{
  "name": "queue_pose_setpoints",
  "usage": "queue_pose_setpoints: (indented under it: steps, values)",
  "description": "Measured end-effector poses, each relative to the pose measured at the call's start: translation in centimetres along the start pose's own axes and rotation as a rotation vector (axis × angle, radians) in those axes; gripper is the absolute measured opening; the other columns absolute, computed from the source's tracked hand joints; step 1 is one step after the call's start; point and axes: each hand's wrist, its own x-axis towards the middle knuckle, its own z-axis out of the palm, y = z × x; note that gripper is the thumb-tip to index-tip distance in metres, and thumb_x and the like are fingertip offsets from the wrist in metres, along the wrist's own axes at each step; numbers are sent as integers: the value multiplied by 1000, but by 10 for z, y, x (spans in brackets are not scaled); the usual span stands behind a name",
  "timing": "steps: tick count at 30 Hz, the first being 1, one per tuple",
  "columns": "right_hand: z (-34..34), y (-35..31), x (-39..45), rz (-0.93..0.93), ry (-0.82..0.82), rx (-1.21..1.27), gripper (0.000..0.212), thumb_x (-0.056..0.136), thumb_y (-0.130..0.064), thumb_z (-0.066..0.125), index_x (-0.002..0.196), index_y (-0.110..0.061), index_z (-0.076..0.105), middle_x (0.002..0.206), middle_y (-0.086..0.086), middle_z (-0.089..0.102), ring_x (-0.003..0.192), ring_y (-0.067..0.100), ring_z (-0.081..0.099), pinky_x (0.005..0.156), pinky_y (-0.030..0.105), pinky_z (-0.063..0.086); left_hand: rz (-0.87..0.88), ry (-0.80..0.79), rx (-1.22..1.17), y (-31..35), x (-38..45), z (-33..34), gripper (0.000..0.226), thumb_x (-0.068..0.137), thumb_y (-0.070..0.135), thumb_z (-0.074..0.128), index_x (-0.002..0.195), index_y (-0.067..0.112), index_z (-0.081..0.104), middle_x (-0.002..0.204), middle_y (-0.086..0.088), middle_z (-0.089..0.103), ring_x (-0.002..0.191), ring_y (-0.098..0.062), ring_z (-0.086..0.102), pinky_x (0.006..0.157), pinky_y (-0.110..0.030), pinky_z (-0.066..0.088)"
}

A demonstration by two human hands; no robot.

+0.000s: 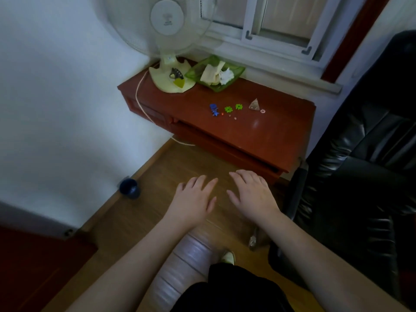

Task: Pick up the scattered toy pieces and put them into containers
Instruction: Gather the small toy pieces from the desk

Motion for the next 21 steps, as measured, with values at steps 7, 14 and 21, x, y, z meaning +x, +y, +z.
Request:
queue_pose_setpoints:
  steps: [7,14,21]
  values:
    - [-15,43,89,7,-42,53,58,98,-48,38,149,-24,28,153,-1,34,142,18,28,117,40,23,-76,-47,25,-18,85,-16,55,98,50,30,149,34,16,155,-1,28,143,-21,27,115,-48,27]
    - [-20,59,149,-34,-39,58,57,99,-48,36,149,-22,30,152,-1,36,142,18,28,118,41,18,-93,-87,39,-32,145,-20,55,98,50,29,149,32,18,154,-2,30,141,-22,29,112,-48,28]
    - [-15,76,207,-25,-58,52,57,98,-47,38,149,-23,30,152,-4,35,142,17,28,117,39,18,-7,-93,41,-64,218,-13,56,97,49,31,149,30,23,149,-1,36,136,-22,36,105,-46,35]
